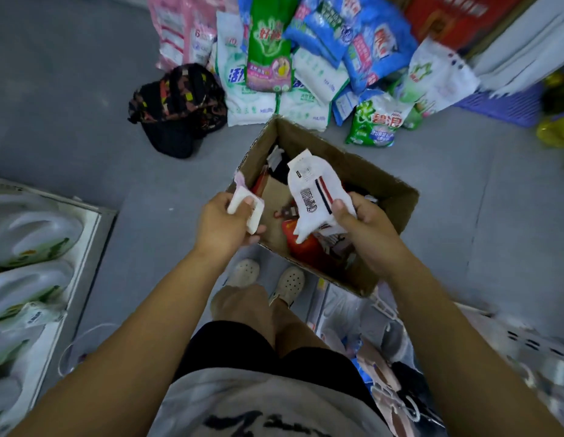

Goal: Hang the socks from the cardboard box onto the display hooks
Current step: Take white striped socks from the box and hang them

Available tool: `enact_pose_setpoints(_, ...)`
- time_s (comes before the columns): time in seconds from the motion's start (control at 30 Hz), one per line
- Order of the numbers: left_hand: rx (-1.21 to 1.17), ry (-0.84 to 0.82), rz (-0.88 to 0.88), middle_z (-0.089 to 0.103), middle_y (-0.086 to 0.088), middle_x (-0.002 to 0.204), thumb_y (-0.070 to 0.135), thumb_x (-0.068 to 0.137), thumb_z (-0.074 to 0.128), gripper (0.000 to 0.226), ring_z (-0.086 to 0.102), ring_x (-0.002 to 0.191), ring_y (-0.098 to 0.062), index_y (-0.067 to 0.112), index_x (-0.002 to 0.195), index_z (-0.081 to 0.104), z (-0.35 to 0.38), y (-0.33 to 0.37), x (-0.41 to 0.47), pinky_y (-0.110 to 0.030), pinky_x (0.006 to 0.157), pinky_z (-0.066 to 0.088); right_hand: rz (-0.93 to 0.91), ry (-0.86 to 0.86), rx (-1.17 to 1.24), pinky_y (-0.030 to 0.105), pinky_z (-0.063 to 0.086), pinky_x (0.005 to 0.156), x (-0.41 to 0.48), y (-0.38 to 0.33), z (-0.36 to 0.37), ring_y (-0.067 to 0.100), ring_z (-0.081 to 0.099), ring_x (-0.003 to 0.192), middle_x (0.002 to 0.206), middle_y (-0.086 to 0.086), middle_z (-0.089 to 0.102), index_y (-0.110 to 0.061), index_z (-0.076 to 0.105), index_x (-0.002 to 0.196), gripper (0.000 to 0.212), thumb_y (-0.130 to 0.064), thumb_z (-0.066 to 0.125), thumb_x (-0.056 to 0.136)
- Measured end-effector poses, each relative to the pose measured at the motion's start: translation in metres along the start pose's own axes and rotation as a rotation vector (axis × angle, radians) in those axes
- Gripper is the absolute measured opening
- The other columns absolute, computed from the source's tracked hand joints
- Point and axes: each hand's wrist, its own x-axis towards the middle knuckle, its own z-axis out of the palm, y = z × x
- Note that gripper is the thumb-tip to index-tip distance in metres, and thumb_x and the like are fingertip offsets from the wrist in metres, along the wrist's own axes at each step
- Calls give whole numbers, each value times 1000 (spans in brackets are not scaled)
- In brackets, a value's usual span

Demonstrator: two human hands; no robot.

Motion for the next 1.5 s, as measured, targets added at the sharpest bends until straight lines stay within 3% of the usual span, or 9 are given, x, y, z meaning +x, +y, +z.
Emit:
enact_pose_setpoints(0.3, -120, -541, -66, 79, 3, 93, 49, 100, 53, 34, 74, 75, -9, 22, 111, 70, 30, 65, -57, -24, 59, 57, -113, 232, 170, 15, 54, 79, -126, -22, 17, 1, 69, 101, 101, -24, 74, -31, 61, 110, 17, -35, 54, 95)
enact_pose_setpoints(0.5, 55, -713, 123, 79, -7, 102, 7, 89, 75, 24, 76, 82, -18, 14, 111, 71, 24, 86, -82, -26, 62, 58, -112, 437, 328, 24, 55, 88, -177, -1, 72, 8, 70, 106, 112, -12, 75, -24, 62, 118, 33, -37, 61, 88)
enact_pose_setpoints(0.67, 296, -885, 244, 80, -6, 96, 12, 88, 77, 21, 75, 71, -15, 17, 108, 73, 16, 87, -112, -25, 54, 55, -104, 822, 586, 20, 55, 80, -202, -4, 106, 9, 68, 101, 114, 5, 72, -8, 57, 122, 32, -18, 64, 93)
enact_pose_setpoints(0.77, 434, -1002, 292, 80, -4, 97, 12, 89, 76, 22, 77, 76, -16, 17, 110, 71, 13, 81, -133, -27, 55, 59, -133, 991, 610, 26, 57, 89, -220, -9, 119, 16, 68, 105, 112, 4, 73, -9, 62, 119, 33, -28, 64, 92)
enact_pose_setpoints(0.93, 547, -1156, 396, 80, 0, 90, 14, 95, 70, 12, 76, 78, -10, 14, 106, 72, 9, 60, -163, -20, 60, 56, -126, 1202, 665, 23, 56, 69, -256, -7, 147, 10, 71, 77, 86, 2, 78, 1, 69, 102, 22, -19, 63, 97)
enact_pose_setpoints(1.1, 704, -1255, 500, 80, -2, 91, 23, 105, 53, 21, 77, 79, -10, 13, 111, 71, 11, 35, -194, -20, 59, 58, -41, 1588, 797, 43, 56, 77, -310, 18, 181, 30, 73, 84, 91, 12, 77, -2, 71, 91, 21, -23, 69, 94)
enact_pose_setpoints(1.23, 775, -1431, 427, 79, -5, 96, 27, 106, 49, 23, 77, 88, -16, 19, 106, 71, 8, 1, -234, -30, 72, 64, -19, 1761, 684, 32, 56, 73, -347, 31, 213, 17, 70, 83, 90, 4, 76, -11, 73, 80, 16, -21, 72, 92)
enact_pose_setpoints(1.37, 852, -1588, 351, 79, -2, 98, 36, 104, 50, 28, 76, 89, -17, 20, 105, 74, -6, -47, -283, -29, 78, 63, -20, 1719, 556, 1, 41, 79, -372, 39, 254, -13, 57, 110, 121, -3, 66, -18, 74, 78, 17, -18, 69, 94)
enact_pose_setpoints(1.5, 919, -1669, 405, 79, -2, 95, 42, 97, 60, 30, 75, 84, -16, 17, 104, 76, -30, -97, -322, -35, 80, 61, -17, 1723, 571, 6, 43, 89, -418, 69, 305, -7, 52, 122, 130, -10, 61, -16, 79, 101, 22, -26, 60, 100)
